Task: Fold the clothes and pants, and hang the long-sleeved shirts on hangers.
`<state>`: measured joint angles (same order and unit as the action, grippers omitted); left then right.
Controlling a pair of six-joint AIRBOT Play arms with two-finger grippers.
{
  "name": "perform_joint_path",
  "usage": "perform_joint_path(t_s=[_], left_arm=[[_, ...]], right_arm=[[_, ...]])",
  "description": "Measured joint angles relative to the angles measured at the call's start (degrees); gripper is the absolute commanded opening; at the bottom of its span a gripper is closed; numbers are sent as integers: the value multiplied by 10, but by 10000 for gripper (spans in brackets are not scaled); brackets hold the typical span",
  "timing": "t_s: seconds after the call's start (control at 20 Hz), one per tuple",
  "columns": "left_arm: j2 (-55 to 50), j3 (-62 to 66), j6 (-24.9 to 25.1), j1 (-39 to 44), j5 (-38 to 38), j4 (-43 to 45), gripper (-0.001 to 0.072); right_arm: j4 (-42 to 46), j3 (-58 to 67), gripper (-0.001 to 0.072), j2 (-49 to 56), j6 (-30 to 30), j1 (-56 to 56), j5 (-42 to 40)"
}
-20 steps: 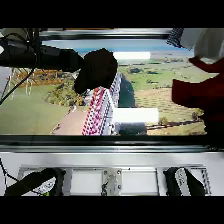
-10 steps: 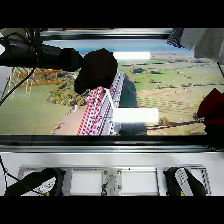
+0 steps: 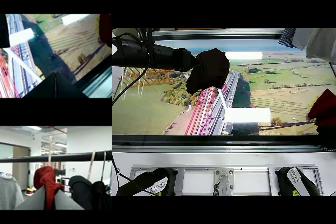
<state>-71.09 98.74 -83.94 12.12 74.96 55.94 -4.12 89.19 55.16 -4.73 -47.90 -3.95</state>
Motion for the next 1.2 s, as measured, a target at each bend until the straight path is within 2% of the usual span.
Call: perform_joint_path(t_s=[0.6,1.1,1.15,1.2], left_arm=[[0,0,0,0,0,0,18],[0,0,0,0,0,0,18],[0,0,0,0,0,0,18],[0,0,0,0,0,0,18]], right_arm=[[0,33,21,51,10,-78,-10],[1,18,41,52,17,-91,-4],[1,14,69,52,17,-91,-4],[1,11,234,52,18,-91,-4]])
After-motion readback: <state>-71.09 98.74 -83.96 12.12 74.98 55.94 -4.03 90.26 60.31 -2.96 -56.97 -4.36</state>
